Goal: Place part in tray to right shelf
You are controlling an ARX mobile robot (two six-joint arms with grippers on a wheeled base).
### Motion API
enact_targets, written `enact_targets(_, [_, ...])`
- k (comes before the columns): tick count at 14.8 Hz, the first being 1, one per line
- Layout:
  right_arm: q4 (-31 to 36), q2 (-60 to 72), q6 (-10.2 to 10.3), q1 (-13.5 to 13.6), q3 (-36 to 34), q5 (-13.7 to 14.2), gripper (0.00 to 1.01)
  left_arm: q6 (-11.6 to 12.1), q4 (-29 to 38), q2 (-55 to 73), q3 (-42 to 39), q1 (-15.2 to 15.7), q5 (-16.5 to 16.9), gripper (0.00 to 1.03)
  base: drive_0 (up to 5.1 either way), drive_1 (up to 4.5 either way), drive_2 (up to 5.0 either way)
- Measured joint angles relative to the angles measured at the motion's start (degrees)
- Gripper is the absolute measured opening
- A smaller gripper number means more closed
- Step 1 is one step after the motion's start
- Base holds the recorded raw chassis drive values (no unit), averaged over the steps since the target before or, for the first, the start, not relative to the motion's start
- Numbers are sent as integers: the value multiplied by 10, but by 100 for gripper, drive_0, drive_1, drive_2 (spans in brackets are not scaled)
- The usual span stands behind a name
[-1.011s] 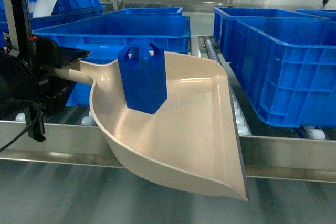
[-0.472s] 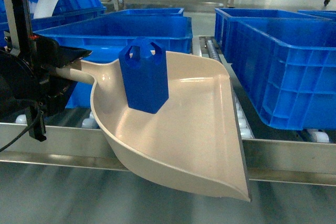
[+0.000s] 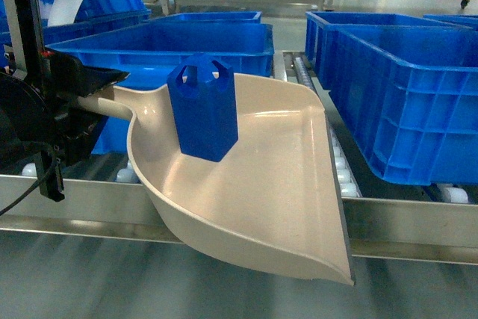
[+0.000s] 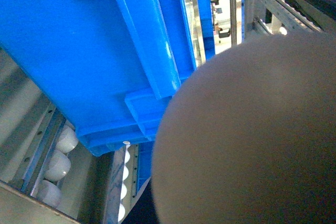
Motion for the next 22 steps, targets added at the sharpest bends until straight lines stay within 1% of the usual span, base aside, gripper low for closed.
enact_targets(22, [0,0,0,0,0,0,98,0,0,0,0,0,0,16,0,0,0])
